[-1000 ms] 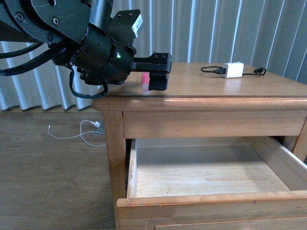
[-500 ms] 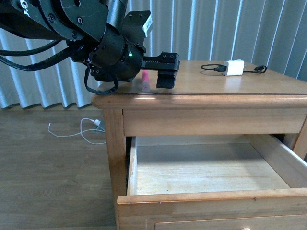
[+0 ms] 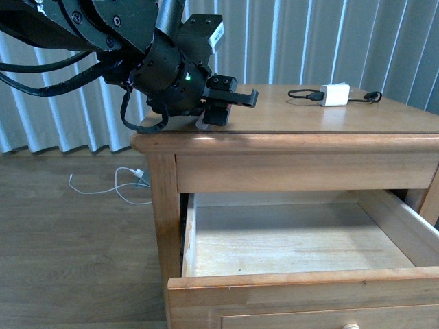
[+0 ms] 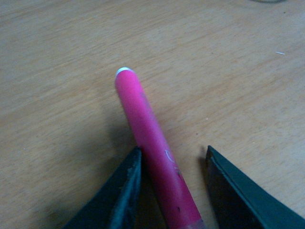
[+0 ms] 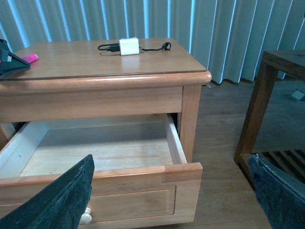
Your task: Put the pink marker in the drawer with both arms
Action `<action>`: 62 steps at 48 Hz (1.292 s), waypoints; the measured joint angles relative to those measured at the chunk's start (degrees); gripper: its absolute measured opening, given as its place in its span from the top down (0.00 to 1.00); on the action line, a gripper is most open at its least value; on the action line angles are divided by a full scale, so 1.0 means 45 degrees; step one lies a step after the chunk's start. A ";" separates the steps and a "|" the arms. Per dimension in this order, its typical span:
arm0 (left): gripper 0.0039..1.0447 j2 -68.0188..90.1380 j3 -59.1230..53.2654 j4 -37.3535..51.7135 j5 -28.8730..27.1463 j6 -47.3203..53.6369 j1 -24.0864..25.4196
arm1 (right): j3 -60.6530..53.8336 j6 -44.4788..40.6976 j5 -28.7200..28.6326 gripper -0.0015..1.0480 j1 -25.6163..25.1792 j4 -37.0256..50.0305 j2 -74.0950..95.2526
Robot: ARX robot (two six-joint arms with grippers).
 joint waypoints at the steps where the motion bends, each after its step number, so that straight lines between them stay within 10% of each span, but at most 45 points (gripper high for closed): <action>1: 0.69 0.0000 0.0000 0.0000 0.0005 0.0024 0.0005 | 0.0000 0.0000 0.0000 0.08 0.0000 0.0000 0.0000; 9: 0.86 -0.0024 -0.0039 0.0034 0.0165 0.0092 0.0044 | 0.0000 0.0000 0.0000 0.08 0.0000 0.0000 0.0000; 62: 0.86 -0.3929 -0.5187 0.1243 0.5411 0.1885 -0.0321 | 0.0000 0.0000 0.0005 0.08 0.0000 0.0000 0.0000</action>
